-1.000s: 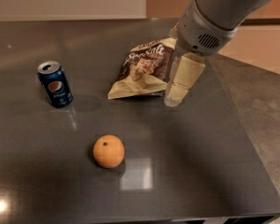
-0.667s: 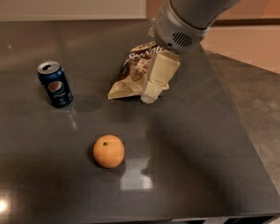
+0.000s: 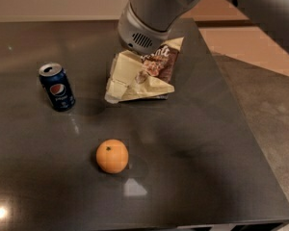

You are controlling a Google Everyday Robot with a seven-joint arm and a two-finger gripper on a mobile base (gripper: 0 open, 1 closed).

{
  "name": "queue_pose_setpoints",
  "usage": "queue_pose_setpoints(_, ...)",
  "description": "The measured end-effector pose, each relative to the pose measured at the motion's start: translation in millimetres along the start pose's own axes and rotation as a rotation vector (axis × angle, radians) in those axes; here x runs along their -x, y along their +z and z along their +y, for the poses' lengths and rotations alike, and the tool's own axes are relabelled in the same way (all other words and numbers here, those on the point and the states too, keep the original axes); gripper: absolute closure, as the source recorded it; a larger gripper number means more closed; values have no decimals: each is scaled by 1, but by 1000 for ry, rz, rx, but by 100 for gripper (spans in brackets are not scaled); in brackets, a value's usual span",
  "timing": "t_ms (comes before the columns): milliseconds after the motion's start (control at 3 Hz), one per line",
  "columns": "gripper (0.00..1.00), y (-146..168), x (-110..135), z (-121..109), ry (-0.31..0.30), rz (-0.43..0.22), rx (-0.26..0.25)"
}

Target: Move pepsi can near orange

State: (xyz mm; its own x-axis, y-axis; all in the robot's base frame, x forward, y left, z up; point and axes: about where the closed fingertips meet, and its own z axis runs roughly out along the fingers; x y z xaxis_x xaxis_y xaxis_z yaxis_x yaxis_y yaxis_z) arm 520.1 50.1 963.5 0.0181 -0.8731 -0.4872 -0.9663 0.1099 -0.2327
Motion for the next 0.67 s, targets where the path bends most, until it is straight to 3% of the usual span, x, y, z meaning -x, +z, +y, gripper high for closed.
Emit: queue_pose_setpoints(667,0,48,48,-2,53,-38,10)
